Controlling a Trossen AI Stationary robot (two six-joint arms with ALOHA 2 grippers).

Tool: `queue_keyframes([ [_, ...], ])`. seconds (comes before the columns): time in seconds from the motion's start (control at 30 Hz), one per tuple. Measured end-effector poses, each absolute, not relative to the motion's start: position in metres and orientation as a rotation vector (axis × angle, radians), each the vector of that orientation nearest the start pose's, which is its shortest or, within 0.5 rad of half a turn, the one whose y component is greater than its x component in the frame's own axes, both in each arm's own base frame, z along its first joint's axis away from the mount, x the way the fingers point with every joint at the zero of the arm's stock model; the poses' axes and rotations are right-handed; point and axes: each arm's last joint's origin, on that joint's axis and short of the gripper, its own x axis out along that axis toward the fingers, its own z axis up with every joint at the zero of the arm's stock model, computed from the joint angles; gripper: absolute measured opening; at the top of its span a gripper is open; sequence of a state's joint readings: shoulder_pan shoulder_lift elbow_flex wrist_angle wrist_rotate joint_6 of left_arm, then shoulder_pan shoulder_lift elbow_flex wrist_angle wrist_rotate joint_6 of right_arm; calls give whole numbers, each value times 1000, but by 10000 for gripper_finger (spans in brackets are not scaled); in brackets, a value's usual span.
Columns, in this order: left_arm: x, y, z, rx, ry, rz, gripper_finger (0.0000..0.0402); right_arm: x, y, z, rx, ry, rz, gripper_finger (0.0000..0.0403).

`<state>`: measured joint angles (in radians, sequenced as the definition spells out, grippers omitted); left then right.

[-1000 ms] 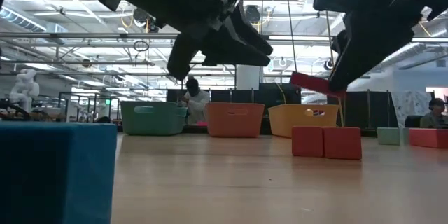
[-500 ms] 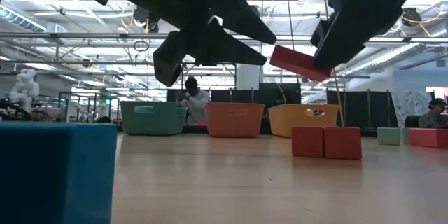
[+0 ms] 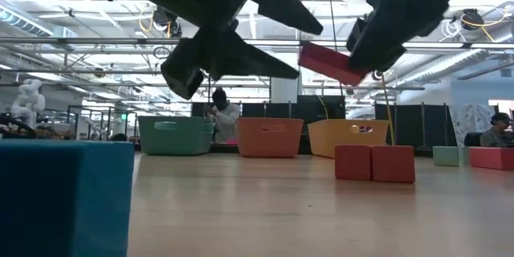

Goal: Sort blocks by size
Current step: Put the red thin rectangular block into the blue bin

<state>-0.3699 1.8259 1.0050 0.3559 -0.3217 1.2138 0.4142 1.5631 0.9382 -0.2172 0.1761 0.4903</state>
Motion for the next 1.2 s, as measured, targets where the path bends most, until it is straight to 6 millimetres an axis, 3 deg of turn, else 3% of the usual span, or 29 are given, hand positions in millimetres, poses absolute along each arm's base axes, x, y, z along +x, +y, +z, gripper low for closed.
queue_keyframes([
  [0.73, 357, -145, 184, 1264, 272, -320, 69, 302, 117, 210, 273, 757, 139, 117],
  [0.9, 357, -144, 185, 1253, 292, -281, 63, 303, 116, 210, 274, 752, 120, 139],
  [1.2, 359, -141, 192, 1176, 337, -110, 63, 301, 111, 215, 251, 737, 99, 213],
])
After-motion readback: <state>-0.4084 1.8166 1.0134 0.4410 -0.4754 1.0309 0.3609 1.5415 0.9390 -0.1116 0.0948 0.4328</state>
